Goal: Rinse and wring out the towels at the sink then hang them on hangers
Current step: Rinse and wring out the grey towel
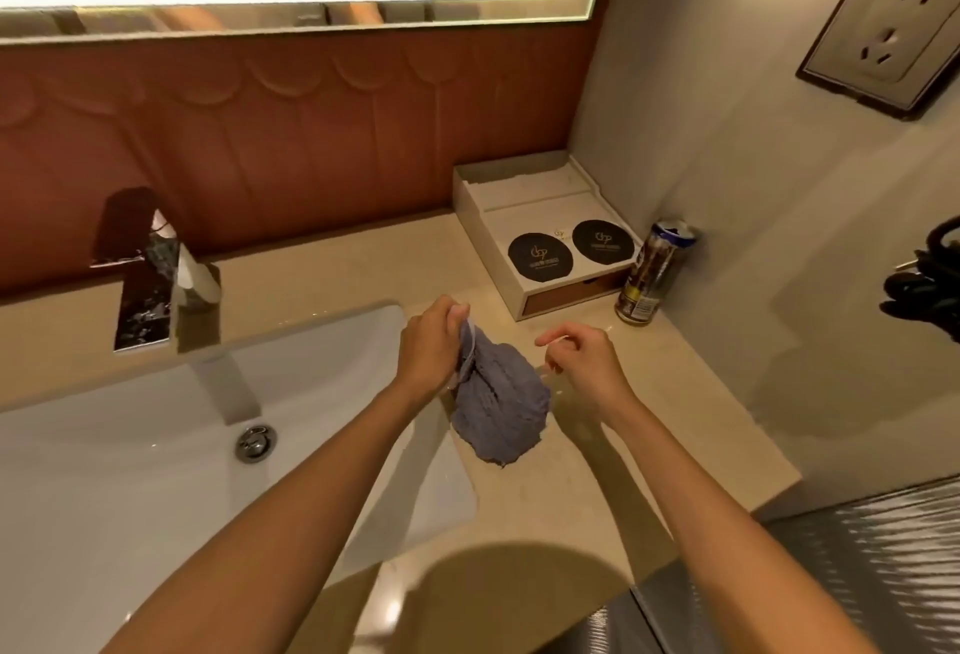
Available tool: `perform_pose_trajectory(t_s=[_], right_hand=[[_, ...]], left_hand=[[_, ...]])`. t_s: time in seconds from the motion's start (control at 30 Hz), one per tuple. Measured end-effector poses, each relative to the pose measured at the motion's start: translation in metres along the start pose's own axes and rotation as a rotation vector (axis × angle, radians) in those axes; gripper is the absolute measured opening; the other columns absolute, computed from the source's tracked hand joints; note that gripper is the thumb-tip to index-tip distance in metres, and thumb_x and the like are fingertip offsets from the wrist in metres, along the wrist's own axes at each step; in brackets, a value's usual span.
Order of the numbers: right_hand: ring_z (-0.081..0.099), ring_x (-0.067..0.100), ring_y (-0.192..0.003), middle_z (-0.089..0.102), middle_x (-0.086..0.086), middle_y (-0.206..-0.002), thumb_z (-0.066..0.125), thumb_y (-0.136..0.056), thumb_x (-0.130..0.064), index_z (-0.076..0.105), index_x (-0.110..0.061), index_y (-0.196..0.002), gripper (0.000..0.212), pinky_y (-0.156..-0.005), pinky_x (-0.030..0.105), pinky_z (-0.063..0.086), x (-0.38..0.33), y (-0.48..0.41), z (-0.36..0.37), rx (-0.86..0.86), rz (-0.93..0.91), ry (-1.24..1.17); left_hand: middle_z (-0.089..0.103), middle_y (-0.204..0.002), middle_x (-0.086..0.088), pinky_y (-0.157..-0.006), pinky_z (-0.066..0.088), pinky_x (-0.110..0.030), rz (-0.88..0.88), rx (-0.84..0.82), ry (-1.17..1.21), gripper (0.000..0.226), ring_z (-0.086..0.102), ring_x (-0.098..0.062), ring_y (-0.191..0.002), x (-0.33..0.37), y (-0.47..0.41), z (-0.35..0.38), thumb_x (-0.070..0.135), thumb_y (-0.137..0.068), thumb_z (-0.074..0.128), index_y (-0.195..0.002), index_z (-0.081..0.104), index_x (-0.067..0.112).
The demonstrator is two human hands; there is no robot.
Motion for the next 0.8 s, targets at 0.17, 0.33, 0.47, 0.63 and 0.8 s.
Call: perform_pose_trajectory(t_s=[0.17,0.33,0.47,0.63,0.8], right_hand=[[0.058,0.01,-0.087,0.062,0.003,-0.092,0.055,-0.086,0.004,0.059,-0.011,-0.107,0.026,-0.071,0.009,0.048,-0.06,0.043,0.085,-0.464,-0.143,-0.128],[0.042,0.009,-0.124,0.047,-0.011,-0.133,0.068,-0.083,-0.03,0.043,-0.023,-0.138,0.06,-0.103,0.03,0.039,-0.096,0.084,0.156,-0.616,-0.286,0.015],[0.063,0.016,-0.096,0.065,0.002,-0.106,0.057,-0.091,-0.011,0.056,-0.011,-0.126,0.035,-0.085,0.029,0.052,-0.129,0.116,0.189,-0.573,-0.485,0.015],[0.063,0.016,-0.083,0.066,0.004,-0.089,0.049,-0.095,-0.011,0.065,-0.011,-0.099,0.017,-0.073,0.028,0.047,-0.147,0.148,0.226,-0.525,-0.484,0.029],[0.055,0.014,-0.084,0.059,-0.001,-0.085,0.043,-0.098,-0.024,0.058,-0.018,-0.086,0.02,-0.074,0.03,0.042,-0.168,0.159,0.237,-0.475,-0.521,0.146]], left_hand=[[0.039,-0.057,0.002,-0.058,0.021,-0.031,0.093,0.05,0.058,0.041,0.037,-0.015,-0.059,0.016,0.02,-0.072,0.019,-0.097,0.042,-0.057,0.034,0.022],[0.033,-0.053,0.004,-0.057,0.026,-0.031,0.1,0.079,0.126,0.044,0.032,-0.01,-0.052,0.01,0.052,-0.143,0.019,-0.095,0.047,-0.054,0.034,0.02],[0.049,-0.064,-0.004,-0.064,0.036,-0.035,0.092,0.191,-0.052,0.036,0.048,-0.022,-0.067,-0.007,0.08,-0.2,0.026,-0.096,0.044,-0.062,0.044,0.018],[0.056,-0.088,-0.015,-0.065,0.031,-0.032,0.046,0.396,-0.34,0.03,0.055,-0.034,-0.089,-0.051,0.128,-0.261,0.029,-0.099,0.036,-0.088,0.055,0.008],[0.052,-0.07,-0.004,-0.06,0.025,-0.032,0.027,0.416,-0.203,0.03,0.051,-0.031,-0.074,-0.075,0.15,-0.285,0.028,-0.099,0.038,-0.074,0.042,0.013]])
Point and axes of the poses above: each hand's wrist, its own y-axis away from the middle knuckle, its own z-axis out of the palm, x = y × z, the point moved 9 cm from there along -y, towards the middle knuckle
